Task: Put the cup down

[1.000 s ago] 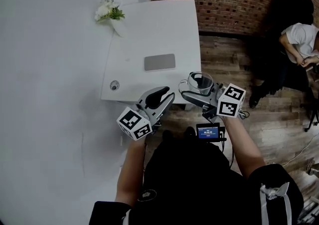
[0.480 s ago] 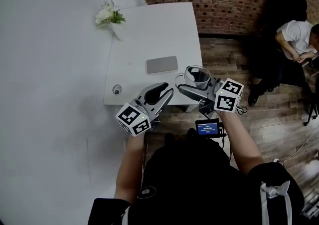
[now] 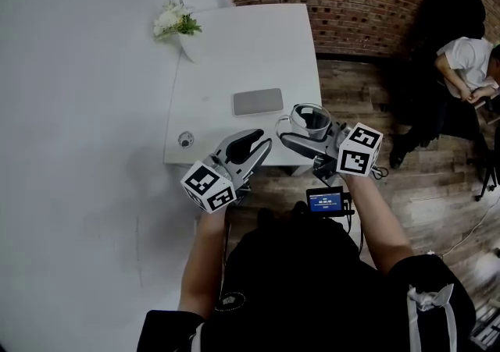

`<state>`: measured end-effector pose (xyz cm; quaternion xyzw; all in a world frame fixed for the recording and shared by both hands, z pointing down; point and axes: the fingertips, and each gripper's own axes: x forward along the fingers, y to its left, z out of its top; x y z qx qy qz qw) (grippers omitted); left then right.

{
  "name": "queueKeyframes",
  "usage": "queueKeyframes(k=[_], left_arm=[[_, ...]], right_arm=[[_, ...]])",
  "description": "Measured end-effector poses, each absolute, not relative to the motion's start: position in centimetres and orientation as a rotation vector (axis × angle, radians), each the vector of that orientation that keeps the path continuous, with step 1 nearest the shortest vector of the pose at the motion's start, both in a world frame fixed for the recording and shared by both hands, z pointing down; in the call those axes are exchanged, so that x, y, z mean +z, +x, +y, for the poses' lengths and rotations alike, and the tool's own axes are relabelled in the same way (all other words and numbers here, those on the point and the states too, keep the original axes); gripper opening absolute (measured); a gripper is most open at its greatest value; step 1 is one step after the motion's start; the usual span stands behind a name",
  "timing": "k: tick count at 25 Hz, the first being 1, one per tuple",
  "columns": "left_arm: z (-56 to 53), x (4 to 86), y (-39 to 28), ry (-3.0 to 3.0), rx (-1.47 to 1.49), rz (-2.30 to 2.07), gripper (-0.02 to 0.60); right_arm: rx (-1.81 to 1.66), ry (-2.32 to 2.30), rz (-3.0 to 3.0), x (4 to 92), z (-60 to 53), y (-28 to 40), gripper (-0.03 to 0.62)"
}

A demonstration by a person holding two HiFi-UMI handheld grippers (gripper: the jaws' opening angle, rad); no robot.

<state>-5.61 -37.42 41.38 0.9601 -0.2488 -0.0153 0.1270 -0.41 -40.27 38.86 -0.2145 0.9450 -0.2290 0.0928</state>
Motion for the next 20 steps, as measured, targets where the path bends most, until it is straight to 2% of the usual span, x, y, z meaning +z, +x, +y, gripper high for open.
queueKeyframes(k=[13, 20], left_arm=[[-38.7, 41.3, -5.8, 2.748, -0.056, -0.826, 0.112], [-41.5, 42.7, -7.9, 2.708, -0.09, -0.887, 0.104]], right_arm=[[-0.789, -0.624, 2.849, 42.1, -42.5, 0.2, 0.416], [-0.742, -0.714, 2.959, 48.1, -48.4, -2.1, 0.416]])
